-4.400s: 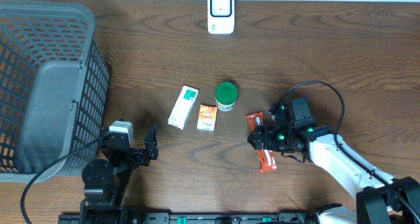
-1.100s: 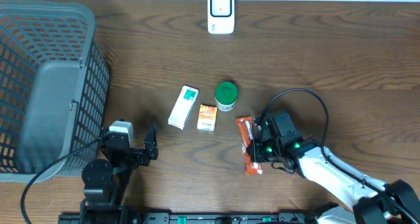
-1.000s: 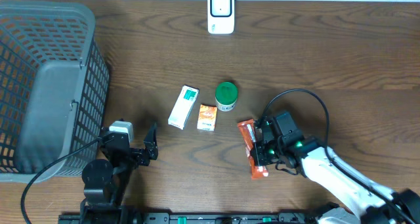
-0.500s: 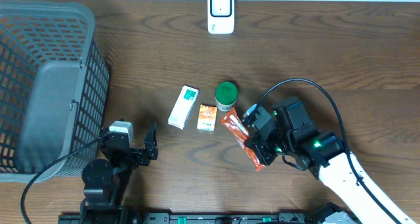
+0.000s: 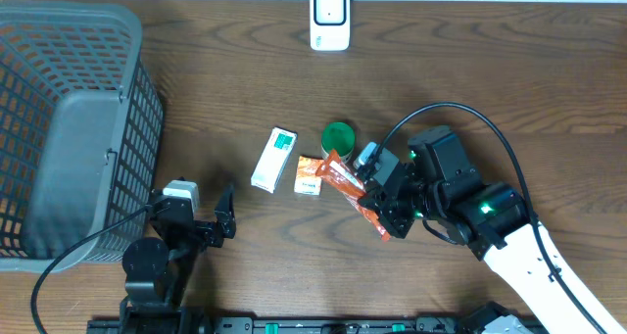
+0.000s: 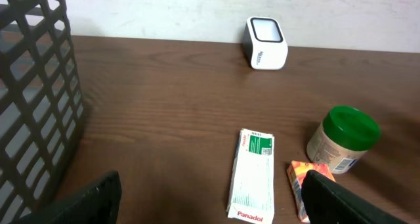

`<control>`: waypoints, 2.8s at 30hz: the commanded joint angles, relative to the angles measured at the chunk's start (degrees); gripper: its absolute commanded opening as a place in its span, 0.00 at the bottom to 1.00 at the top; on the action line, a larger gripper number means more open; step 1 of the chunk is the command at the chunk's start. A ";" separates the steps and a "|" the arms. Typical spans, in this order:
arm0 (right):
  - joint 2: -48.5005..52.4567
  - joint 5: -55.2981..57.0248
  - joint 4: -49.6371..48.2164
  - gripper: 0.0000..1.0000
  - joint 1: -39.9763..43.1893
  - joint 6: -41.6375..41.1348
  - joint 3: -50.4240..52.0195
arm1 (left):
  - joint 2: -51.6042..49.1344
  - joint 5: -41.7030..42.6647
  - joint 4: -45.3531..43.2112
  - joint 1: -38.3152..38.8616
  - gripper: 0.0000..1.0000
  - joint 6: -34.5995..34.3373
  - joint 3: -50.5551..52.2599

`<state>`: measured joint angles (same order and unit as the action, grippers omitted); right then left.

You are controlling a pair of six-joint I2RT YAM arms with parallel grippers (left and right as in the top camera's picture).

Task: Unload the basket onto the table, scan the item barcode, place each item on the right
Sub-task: 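Carry the candy bar up to the white scanner with the right gripper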

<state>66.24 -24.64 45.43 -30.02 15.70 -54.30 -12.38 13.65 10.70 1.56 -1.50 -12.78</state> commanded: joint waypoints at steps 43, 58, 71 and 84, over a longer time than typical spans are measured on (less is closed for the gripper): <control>49.88 19.37 -1.88 0.01 5.16 -2.10 -57.33 | 0.20 0.70 0.00 -0.15 0.87 -0.09 0.20; 68.70 -40.48 -51.69 0.01 16.26 -60.06 -58.27 | 0.20 0.70 0.00 -0.15 0.87 -0.09 0.20; 82.03 -42.10 -84.89 0.01 18.18 -105.98 -58.29 | 0.20 0.68 0.00 -0.15 0.87 -0.09 0.20; 84.63 -35.58 -83.34 0.01 21.09 -114.44 -58.53 | 0.20 0.70 0.00 -0.15 0.87 -0.09 0.20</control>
<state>148.70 -62.39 -37.17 -9.89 -94.52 -111.79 -12.38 13.65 10.70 1.56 -1.50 -12.75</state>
